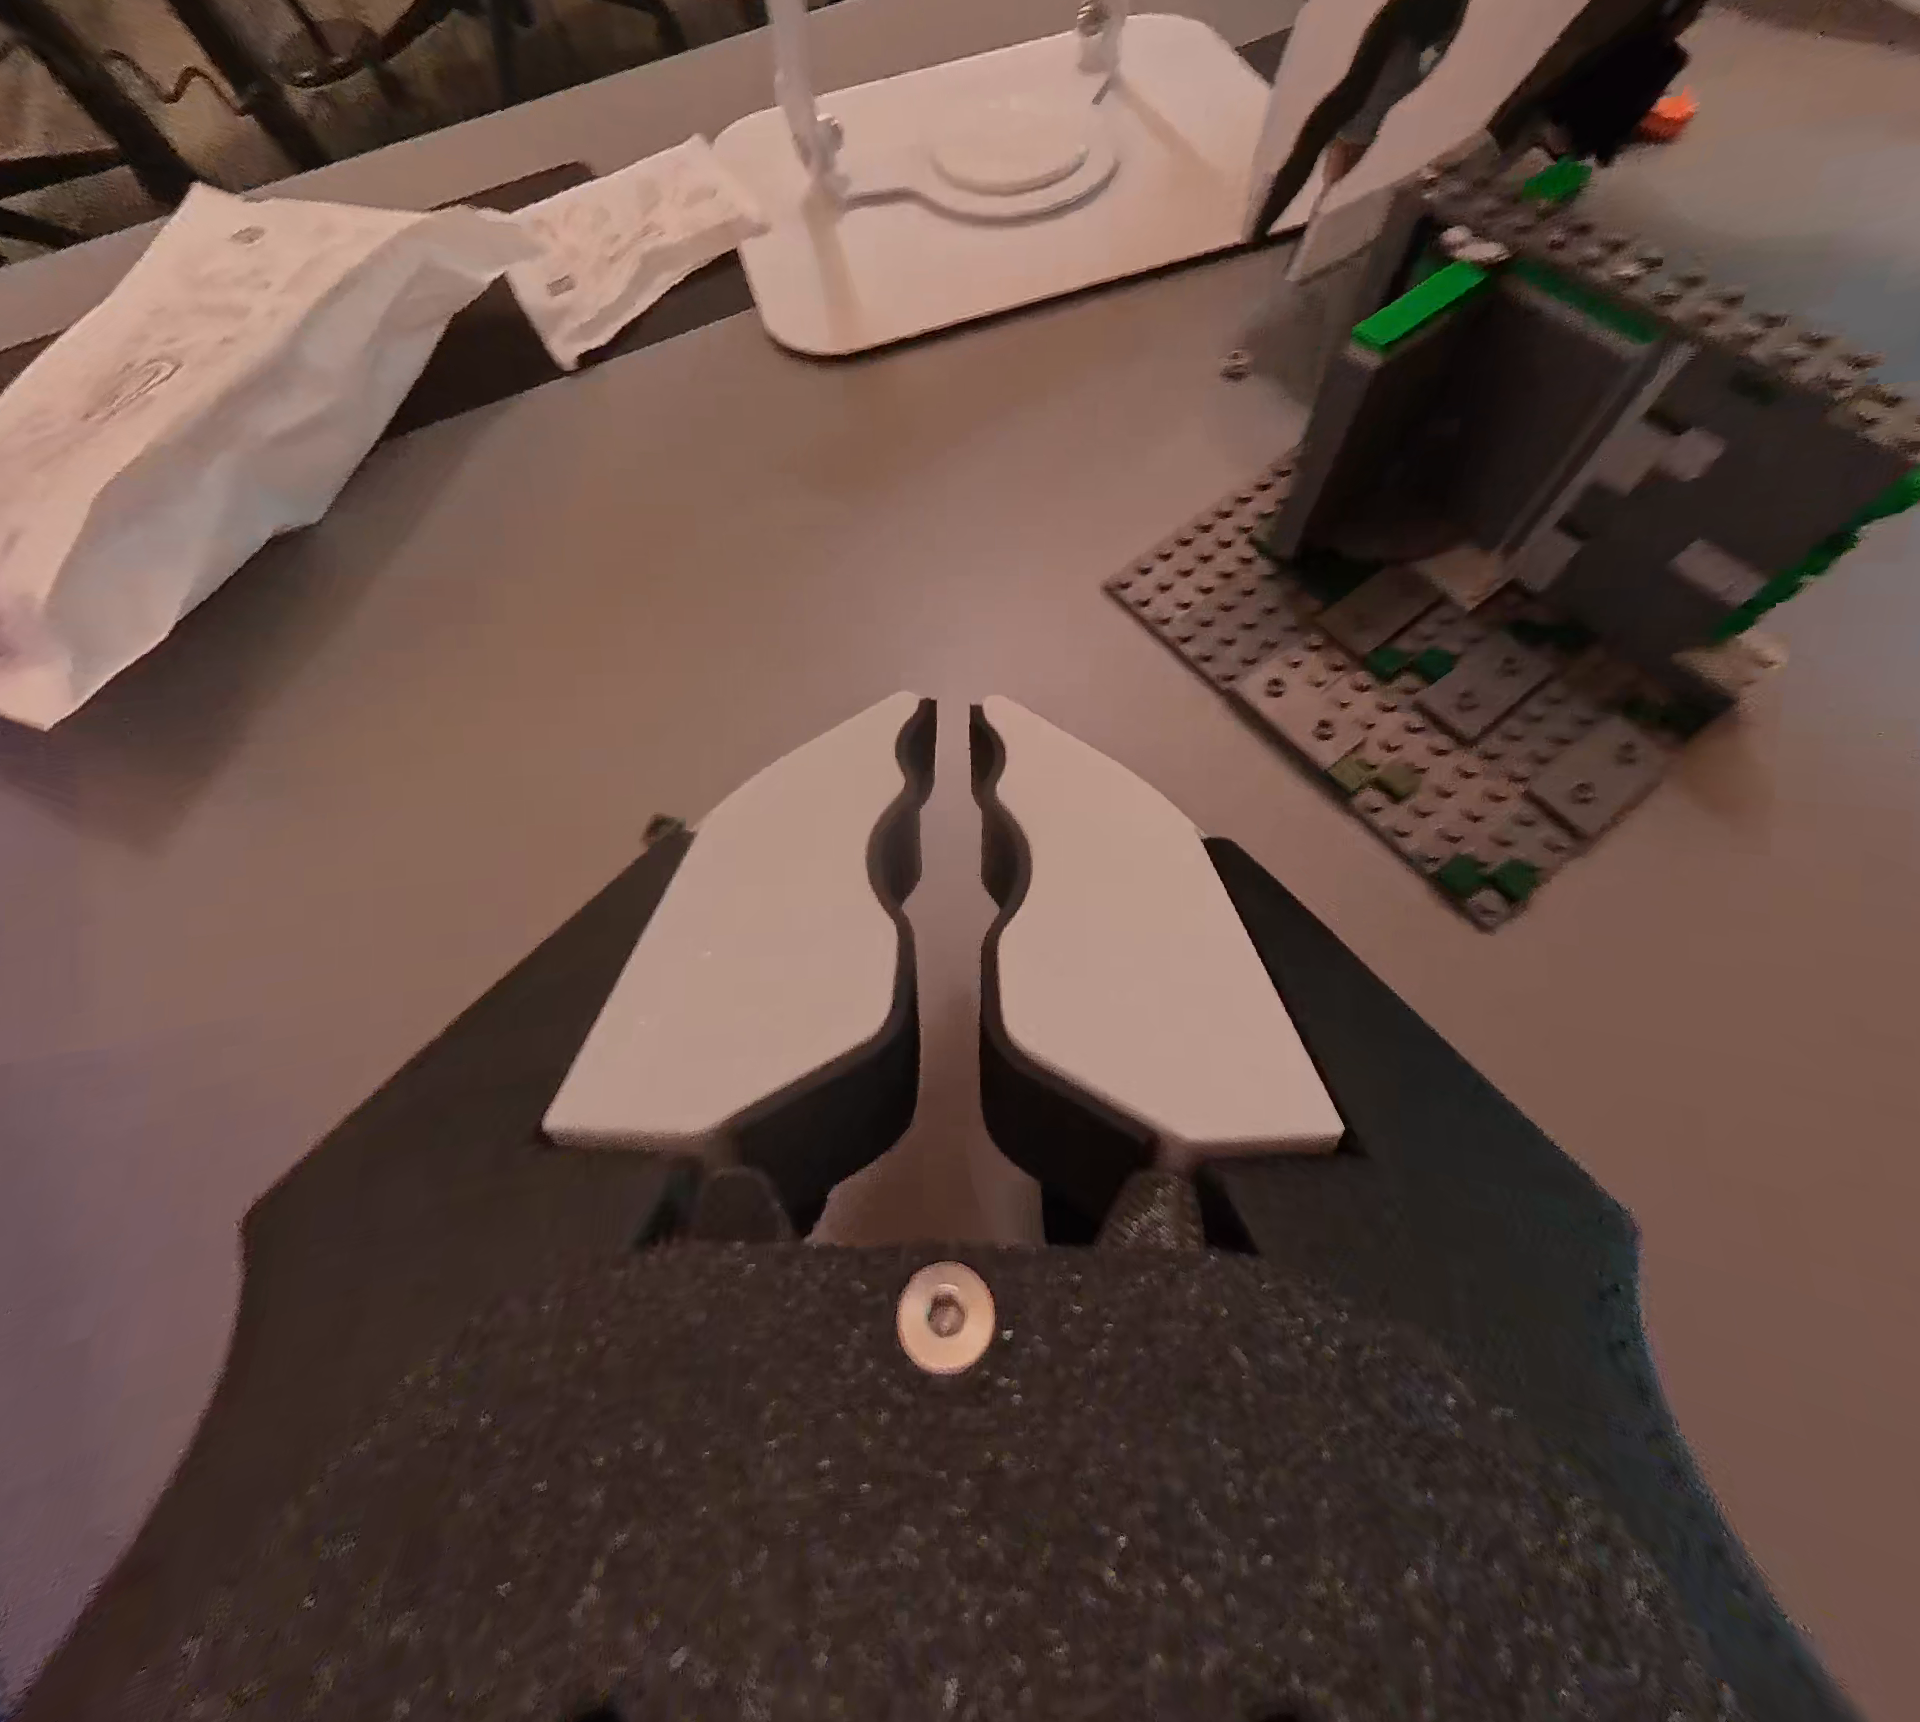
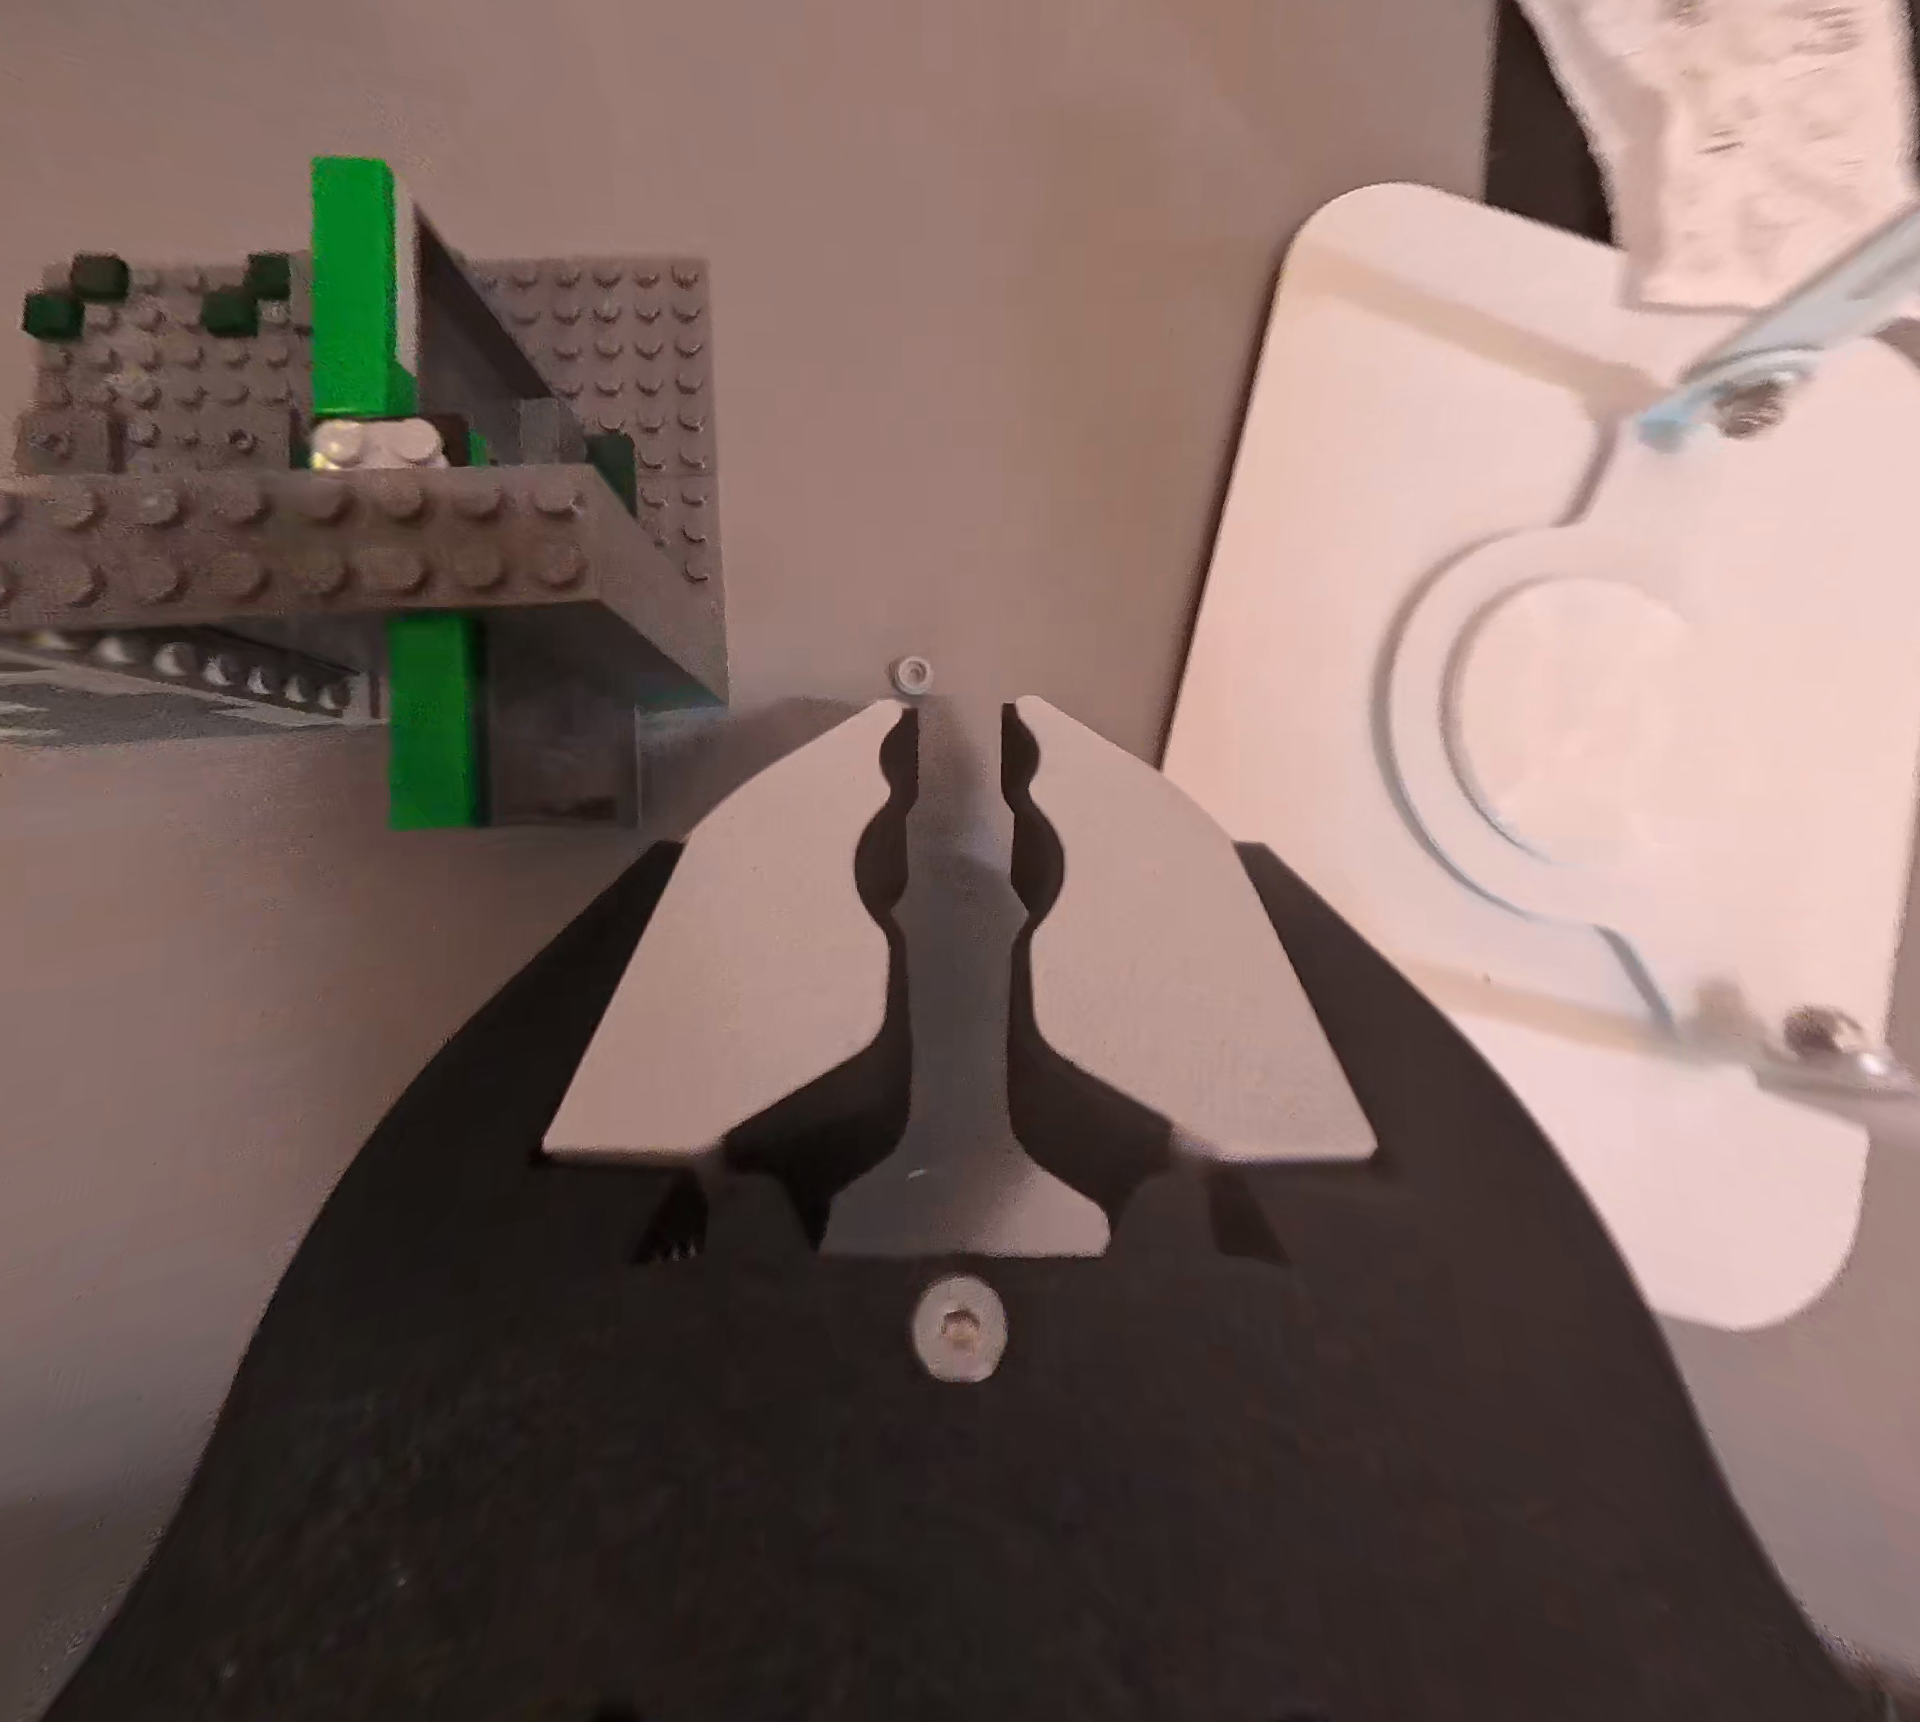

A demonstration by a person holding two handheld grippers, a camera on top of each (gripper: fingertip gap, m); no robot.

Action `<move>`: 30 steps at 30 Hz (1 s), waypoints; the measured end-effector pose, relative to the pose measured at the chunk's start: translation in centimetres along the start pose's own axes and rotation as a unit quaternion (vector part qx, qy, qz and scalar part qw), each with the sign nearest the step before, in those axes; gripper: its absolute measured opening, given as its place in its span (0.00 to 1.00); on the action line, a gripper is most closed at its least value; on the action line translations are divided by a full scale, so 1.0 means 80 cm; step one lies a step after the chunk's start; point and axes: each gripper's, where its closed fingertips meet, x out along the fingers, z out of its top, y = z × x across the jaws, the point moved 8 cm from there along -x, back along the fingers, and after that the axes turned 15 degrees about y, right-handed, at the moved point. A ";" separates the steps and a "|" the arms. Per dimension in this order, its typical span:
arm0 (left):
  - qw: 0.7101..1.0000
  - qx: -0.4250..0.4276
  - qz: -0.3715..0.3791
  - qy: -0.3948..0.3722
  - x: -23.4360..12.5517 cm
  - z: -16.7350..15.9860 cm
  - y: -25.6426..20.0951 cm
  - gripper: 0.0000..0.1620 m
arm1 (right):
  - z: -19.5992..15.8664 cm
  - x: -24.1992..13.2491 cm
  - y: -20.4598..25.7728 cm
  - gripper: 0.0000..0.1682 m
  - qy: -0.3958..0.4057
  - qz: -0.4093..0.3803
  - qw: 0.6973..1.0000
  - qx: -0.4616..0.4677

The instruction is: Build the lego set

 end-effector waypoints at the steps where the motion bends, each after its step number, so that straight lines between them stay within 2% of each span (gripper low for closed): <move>1: 1.000 -0.008 0.005 -0.002 0.001 -0.004 0.006 0.04 | 0.003 0.006 -0.001 0.09 0.014 0.010 1.000 -0.010; 8: 0.998 -0.029 0.056 -0.015 0.002 -0.017 0.045 0.03 | 0.016 0.026 -0.002 0.09 0.062 0.040 0.996 -0.045; 19: 0.998 -0.034 0.053 -0.016 0.004 -0.027 0.055 0.03 | 0.016 0.027 0.002 0.04 0.071 0.036 0.996 -0.037; 24: 0.998 -0.024 0.048 -0.015 0.005 -0.026 0.049 0.03 | -0.011 -0.030 -0.003 0.04 0.036 -0.019 0.999 0.019; 30: 0.999 -0.019 0.048 -0.017 0.006 -0.025 0.045 0.02 | -0.094 -0.131 0.001 0.04 0.022 -0.125 0.984 0.122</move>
